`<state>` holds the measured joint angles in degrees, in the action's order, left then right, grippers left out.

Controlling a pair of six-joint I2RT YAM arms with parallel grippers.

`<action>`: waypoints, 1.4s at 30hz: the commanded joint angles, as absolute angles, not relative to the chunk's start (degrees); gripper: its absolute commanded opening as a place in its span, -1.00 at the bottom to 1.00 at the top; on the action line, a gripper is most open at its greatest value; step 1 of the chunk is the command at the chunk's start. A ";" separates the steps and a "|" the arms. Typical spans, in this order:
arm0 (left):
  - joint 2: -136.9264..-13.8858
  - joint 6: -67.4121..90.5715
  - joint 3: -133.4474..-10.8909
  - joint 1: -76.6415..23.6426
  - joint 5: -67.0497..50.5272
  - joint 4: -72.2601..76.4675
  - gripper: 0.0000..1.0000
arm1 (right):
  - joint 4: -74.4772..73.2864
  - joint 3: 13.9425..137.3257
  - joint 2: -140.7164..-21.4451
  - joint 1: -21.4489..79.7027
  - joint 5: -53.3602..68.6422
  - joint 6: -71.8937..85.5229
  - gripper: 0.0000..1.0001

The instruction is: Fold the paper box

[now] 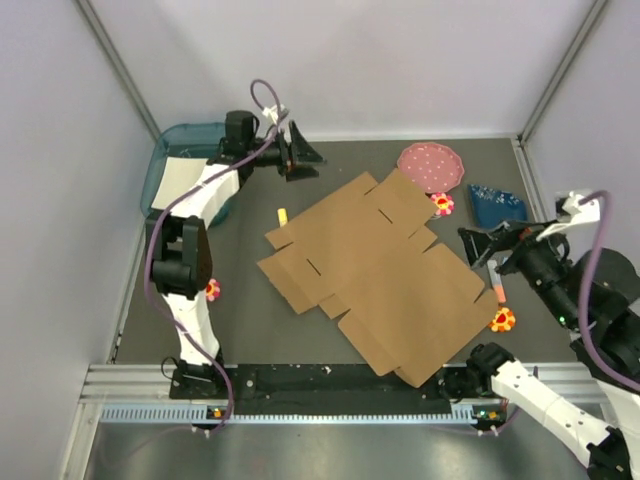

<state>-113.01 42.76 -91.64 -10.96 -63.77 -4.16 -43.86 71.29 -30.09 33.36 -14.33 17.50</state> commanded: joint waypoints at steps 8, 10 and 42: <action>-78.31 45.26 -63.40 -18.40 -2.99 -8.01 0.97 | -38.68 64.52 -31.82 33.57 -13.71 18.54 0.98; -70.26 50.17 -53.13 -25.63 15.66 -9.05 0.97 | -37.71 63.46 -32.25 33.49 -12.49 19.07 0.98; -61.51 64.42 -16.70 -30.06 2.20 13.18 -0.16 | -35.16 55.37 -31.03 33.49 -6.59 24.79 0.95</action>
<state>-57.19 66.13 -15.84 -29.76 6.20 2.87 -37.08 55.75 -31.81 33.36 -7.22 23.97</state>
